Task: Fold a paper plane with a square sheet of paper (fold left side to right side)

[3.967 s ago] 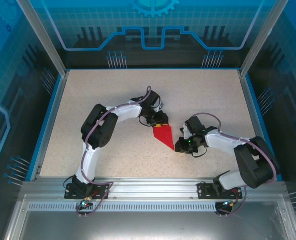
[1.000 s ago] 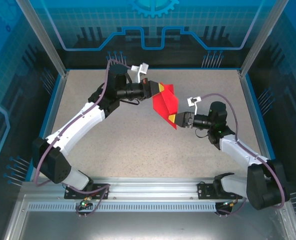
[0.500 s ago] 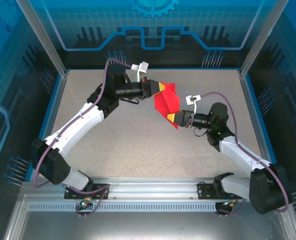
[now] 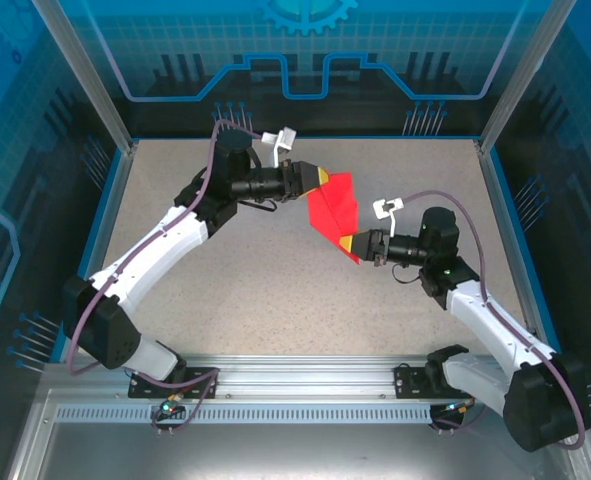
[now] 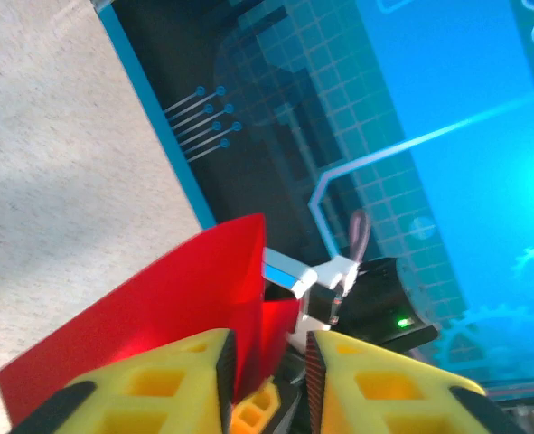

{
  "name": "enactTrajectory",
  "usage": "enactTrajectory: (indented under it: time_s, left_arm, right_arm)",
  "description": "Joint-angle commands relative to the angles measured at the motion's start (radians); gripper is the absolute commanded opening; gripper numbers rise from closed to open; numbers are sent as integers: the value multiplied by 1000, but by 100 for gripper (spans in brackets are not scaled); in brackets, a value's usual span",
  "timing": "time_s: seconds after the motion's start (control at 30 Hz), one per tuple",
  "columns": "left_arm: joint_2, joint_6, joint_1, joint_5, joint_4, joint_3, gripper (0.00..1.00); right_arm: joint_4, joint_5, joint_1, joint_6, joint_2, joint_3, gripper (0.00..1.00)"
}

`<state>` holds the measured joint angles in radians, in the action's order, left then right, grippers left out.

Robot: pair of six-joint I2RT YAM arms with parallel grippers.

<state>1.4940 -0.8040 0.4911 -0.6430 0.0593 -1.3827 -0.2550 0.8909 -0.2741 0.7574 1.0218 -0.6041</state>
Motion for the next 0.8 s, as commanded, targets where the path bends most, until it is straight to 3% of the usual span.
enactTrajectory:
  time_s: [0.0, 0.1, 0.2, 0.4, 0.57, 0.77]
  left_arm:
    - [-41, 80, -18, 74, 115, 21, 42]
    - [-102, 178, -25, 240, 263, 26, 53]
    - [-183, 245, -25, 432, 371, 59, 64]
    - [-338, 236, -26, 761, 457, 208, 73]
    - [-452, 168, -25, 974, 519, 324, 75]
    - [-534, 157, -27, 1066, 569, 377, 76]
  right_arm:
    - [277, -82, 7, -175, -33, -76, 8]
    - [525, -232, -2, -324, -44, -149, 7]
    - [780, -472, -55, -446, -32, -244, 5]
    - [1110, -1151, -314, -527, 90, -447, 4]
    - [1352, -1628, -544, -478, 339, -617, 4]
    - [1591, -1918, -697, -387, 719, -808, 4]
